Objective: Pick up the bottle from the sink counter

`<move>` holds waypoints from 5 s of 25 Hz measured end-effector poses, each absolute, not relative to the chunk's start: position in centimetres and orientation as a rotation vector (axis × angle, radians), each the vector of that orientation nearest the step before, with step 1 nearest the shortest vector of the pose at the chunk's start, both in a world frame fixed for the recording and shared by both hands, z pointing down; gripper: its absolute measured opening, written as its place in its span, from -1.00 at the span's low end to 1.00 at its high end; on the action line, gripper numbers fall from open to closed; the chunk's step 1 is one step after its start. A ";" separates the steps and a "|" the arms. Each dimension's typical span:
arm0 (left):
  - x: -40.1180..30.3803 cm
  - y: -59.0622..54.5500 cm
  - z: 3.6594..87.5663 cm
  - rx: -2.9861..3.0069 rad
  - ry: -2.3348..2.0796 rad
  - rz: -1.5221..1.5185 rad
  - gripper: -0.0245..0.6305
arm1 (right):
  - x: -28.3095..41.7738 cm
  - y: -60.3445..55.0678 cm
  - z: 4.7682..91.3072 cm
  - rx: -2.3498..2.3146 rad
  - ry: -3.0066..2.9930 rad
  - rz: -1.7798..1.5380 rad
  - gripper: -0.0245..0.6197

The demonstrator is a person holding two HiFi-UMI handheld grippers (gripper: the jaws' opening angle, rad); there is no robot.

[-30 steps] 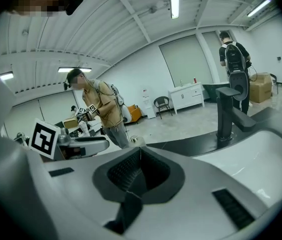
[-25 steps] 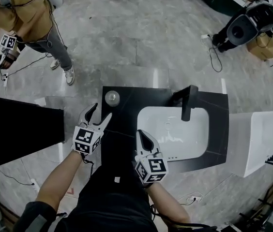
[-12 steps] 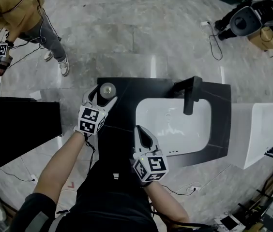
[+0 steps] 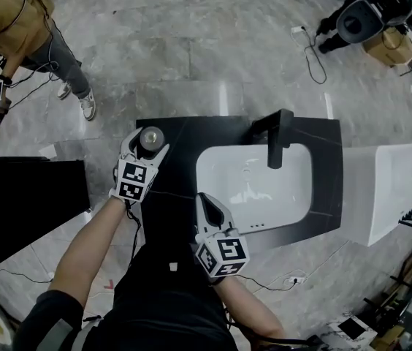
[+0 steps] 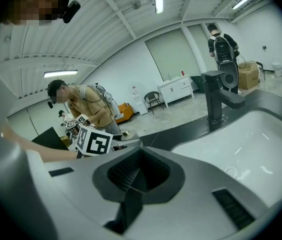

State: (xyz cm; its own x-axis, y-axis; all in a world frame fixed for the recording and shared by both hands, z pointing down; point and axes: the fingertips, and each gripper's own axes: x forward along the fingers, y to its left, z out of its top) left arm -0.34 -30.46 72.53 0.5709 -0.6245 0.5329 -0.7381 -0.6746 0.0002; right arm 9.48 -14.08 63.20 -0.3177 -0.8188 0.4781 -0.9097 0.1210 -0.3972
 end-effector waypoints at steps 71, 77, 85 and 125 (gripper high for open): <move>-4.8 -4.6 49.6 2.674 -1.096 0.534 0.10 | 9.3 -7.4 49.7 1.669 -2.561 0.781 -0.90; -5.5 -4.9 49.2 2.630 -1.123 0.495 0.10 | 9.8 -7.5 48.4 1.698 -2.534 0.639 -0.90; -4.8 -4.8 49.3 2.653 -1.090 0.507 0.10 | 9.0 -7.1 47.7 1.670 -2.557 0.582 -0.90; -4.3 -5.4 49.8 2.659 -1.070 0.580 0.10 | 7.6 -6.7 47.9 1.610 -2.588 0.522 -0.90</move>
State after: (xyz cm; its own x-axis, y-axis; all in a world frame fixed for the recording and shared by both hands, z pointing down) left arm -4.31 -5.37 49.81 0.6574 -0.6151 0.4353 -0.7005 -0.7117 0.0524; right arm 7.61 -6.70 47.93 -0.4570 -0.8627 0.2165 -0.8792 0.4012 -0.2569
